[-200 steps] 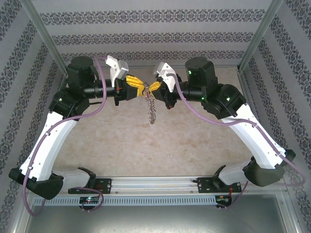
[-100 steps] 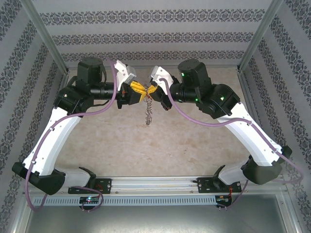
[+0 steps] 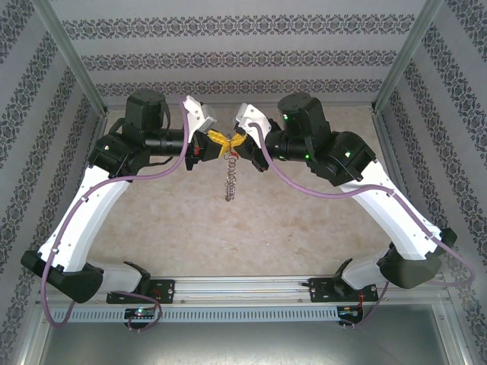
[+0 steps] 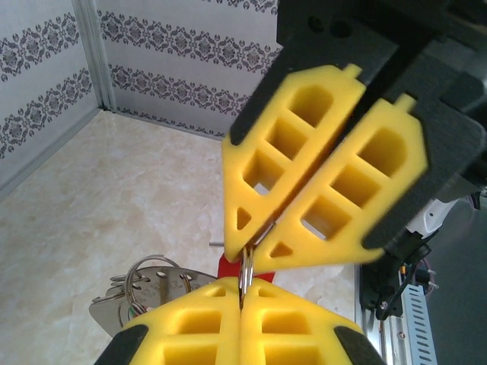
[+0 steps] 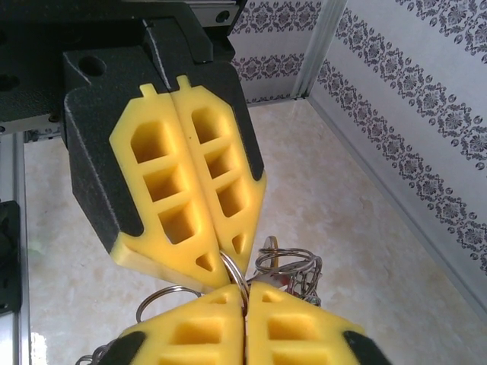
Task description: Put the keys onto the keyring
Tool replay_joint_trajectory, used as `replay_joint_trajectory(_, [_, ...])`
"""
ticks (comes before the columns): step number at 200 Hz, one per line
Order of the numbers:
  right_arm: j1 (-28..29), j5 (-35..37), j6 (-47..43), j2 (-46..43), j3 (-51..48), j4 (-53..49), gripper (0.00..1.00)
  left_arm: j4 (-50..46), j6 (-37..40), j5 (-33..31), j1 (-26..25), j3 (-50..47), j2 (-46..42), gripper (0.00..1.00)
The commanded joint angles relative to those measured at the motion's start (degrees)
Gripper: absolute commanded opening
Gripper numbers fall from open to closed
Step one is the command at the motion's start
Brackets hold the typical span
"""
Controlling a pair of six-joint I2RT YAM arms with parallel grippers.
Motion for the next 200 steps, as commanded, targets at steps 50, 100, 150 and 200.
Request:
replay_joint_trajectory(50, [-2.4,-4.2,6.0,-4.9,-3.9,4.3,0.29,8.7,-5.7,4.5,0.3,-1.3,-2.0,0.0])
replay_joint_trajectory(100, [-3.1,-6.2,7.7,-6.3,-6.2,5.1,0.23,12.7,-9.1,6.5,1.0,-2.1,-2.8,0.0])
replay_joint_trajectory(150, [-3.3,-7.8,8.0,-6.6,-6.5,5.2,0.14,15.7,-11.6,7.3,1.1,-3.0,-3.5,0.0])
replay_joint_trajectory(200, [-3.4,-8.8,7.9,-6.5,-6.6,5.3,0.03,17.4,-13.2,8.0,1.1,-4.1,-3.9,0.0])
